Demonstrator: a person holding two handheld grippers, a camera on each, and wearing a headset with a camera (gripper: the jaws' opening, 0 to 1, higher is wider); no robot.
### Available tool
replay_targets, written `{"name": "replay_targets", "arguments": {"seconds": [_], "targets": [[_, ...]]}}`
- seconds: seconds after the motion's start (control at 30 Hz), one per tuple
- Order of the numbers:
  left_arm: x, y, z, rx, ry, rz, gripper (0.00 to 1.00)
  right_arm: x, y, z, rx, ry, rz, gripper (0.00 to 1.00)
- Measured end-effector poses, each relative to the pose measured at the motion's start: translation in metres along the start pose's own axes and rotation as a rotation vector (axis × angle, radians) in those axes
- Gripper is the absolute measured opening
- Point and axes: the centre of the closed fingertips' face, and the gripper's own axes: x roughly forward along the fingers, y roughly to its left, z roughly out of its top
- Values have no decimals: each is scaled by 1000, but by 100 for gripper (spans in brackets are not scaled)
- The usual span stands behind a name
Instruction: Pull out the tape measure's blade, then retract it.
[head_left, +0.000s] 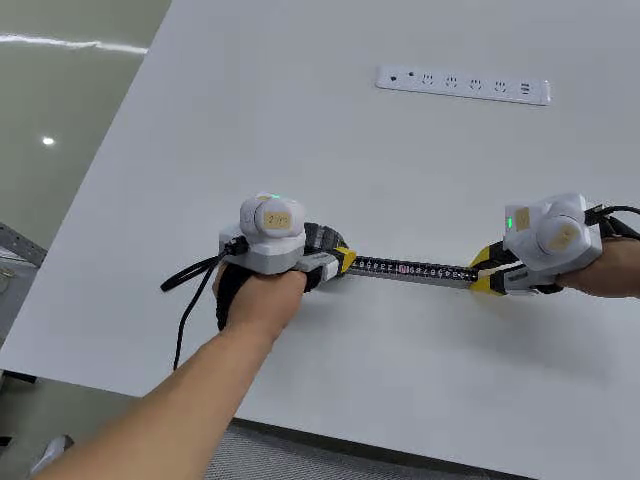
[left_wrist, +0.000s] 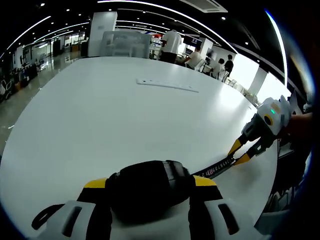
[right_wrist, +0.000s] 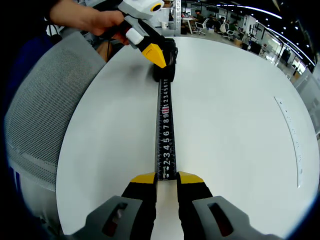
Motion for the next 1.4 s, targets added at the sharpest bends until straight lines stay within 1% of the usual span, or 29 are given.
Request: {"name": "replay_targets", "arguments": {"seconds": [0.53,0.97,1.4], "targets": [[0,2,1,-4,-8,-28,58,2,2,6,-7,-12,11,11],[2,3,1,1,-7,-30,58,6,3,11,-1,-28,18,11],[4,3,0,4,-4,-35,58,10,4,18,-4,-32,24,11]]}}
